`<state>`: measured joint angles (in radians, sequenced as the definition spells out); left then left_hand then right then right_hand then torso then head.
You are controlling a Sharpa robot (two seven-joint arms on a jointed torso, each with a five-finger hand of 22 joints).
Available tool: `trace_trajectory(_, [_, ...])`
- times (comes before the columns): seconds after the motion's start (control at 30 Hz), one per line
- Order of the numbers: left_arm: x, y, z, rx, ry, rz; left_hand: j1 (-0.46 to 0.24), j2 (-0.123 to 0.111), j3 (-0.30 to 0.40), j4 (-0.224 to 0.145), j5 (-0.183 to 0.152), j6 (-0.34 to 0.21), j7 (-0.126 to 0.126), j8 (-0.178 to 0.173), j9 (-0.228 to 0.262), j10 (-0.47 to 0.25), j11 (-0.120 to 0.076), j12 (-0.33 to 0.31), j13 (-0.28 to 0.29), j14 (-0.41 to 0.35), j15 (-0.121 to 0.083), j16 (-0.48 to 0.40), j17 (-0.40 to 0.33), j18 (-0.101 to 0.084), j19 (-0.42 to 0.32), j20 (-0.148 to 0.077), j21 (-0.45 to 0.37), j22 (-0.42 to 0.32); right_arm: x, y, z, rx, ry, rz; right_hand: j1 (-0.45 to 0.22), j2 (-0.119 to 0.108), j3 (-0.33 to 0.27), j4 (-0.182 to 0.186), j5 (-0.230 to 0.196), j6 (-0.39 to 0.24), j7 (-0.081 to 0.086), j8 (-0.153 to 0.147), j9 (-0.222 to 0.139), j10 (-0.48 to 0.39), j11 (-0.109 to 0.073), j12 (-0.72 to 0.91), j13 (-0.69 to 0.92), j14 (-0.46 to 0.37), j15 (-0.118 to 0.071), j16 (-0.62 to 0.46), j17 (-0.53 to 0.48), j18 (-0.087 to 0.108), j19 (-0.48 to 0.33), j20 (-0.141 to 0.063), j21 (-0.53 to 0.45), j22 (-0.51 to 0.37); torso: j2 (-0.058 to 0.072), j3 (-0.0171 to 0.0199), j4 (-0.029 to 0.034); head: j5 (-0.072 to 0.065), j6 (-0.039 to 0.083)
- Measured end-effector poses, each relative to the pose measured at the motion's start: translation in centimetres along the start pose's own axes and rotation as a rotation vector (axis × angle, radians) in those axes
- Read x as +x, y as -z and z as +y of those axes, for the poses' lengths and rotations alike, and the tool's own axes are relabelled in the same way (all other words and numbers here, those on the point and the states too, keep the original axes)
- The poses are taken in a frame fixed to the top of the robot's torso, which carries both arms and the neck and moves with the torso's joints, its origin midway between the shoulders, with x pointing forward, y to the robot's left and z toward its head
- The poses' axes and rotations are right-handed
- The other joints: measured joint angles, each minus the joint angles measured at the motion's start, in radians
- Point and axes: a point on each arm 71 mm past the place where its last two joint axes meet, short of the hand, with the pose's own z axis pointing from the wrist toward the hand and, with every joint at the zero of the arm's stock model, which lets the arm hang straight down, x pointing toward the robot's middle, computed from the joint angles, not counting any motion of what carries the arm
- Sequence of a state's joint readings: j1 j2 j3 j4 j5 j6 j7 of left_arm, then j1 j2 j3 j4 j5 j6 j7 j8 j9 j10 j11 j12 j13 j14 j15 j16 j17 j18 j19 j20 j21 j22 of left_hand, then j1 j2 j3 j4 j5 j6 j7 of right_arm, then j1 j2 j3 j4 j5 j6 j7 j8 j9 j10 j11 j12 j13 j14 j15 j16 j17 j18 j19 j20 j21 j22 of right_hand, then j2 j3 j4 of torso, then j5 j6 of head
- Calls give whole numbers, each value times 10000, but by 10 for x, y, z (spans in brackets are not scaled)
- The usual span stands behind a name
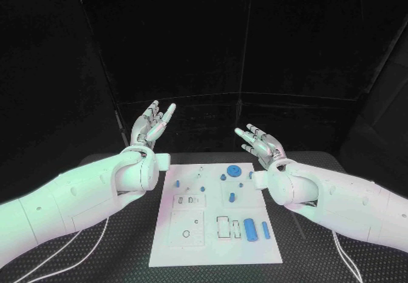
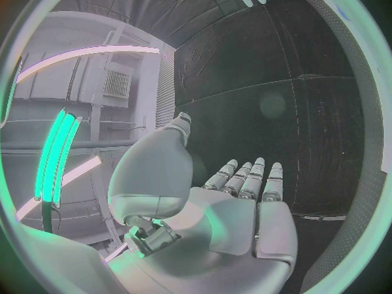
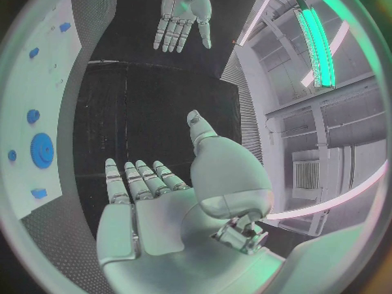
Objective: Assemble the parts on the task board
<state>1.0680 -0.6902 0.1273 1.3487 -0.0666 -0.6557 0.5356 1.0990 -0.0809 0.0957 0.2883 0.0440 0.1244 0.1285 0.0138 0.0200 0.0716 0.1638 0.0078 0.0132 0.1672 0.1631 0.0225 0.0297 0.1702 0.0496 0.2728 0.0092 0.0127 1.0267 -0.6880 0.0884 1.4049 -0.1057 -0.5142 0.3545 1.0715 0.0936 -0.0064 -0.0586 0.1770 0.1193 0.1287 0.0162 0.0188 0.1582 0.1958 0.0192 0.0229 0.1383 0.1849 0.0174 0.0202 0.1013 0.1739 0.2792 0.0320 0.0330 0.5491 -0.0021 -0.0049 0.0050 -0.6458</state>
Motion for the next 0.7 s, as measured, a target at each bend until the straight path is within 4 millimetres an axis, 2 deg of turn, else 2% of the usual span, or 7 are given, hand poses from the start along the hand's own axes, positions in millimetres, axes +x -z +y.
trace_trajectory(0.07, [1,0,0,68,-3,89,99,8,27,27,1,40,11,0,0,16,44,0,1,33,33,0,1,5,14,41,0,0,2,-2,-1,106,0,311,179,28,-7,-71,37,146,17,3,19,178,68,39,19,202,49,54,27,150,59,55,68,25,0,0,-1,0,0])
trace_trajectory(0.17, [2,0,-1,165,-5,217,99,8,27,27,1,50,21,30,0,16,44,0,1,54,54,0,1,5,14,41,0,-1,5,-6,-2,276,29,823,648,76,49,-273,37,749,47,158,96,1019,191,211,106,1068,161,232,110,158,530,83,265,126,1,0,-1,0,0])
trace_trajectory(0.3, [1,0,-1,233,-19,318,161,70,27,27,1,89,32,36,9,72,98,40,14,106,106,41,13,8,14,41,0,-1,5,-8,-3,348,298,1236,1405,46,134,-727,37,2544,176,582,319,3436,292,775,330,3307,239,756,308,161,1742,112,785,378,4,-3,-2,0,-24])
trace_trajectory(0.37, [-9,-1,-1,278,-137,315,166,75,27,27,1,119,20,36,21,110,137,40,15,122,122,48,24,8,49,77,0,3,-9,-11,-2,-57,1241,1038,1730,6,176,-951,37,3548,253,788,415,4496,250,1000,387,4357,192,979,362,314,2401,115,1060,498,51,-21,-9,0,-127])
trace_trajectory(0.5, [-21,-1,-2,360,-310,356,280,172,60,28,0,327,34,96,47,239,266,76,42,242,231,88,54,6,74,101,36,20,-23,-16,9,-880,2738,850,2170,-43,216,-1317,37,5147,433,1040,523,5990,122,1230,398,5902,53,1260,414,469,3450,114,1489,653,178,-57,-22,-12,-138])
trace_trajectory(0.63, [-19,2,-4,461,-293,653,747,333,174,-63,-1,1078,84,300,156,1269,658,371,201,1666,458,505,299,-21,680,220,313,177,-19,-18,19,-1565,3885,1017,2357,-56,272,-1651,37,6466,647,1077,530,7207,-27,1238,398,7224,-123,1336,430,625,4352,81,1831,720,324,-69,-24,-2,-95])
trace_trajectory(0.7, [-19,4,-7,541,-280,795,1040,447,260,-149,-2,1533,121,413,220,2199,877,617,321,3202,643,979,549,-306,1613,222,700,393,-18,-18,23,-1828,4473,1103,2435,-50,291,-1780,37,6876,723,1077,528,7592,-87,1238,397,7661,-192,1384,435,625,4648,49,1937,730,408,-69,-22,-1,-83])
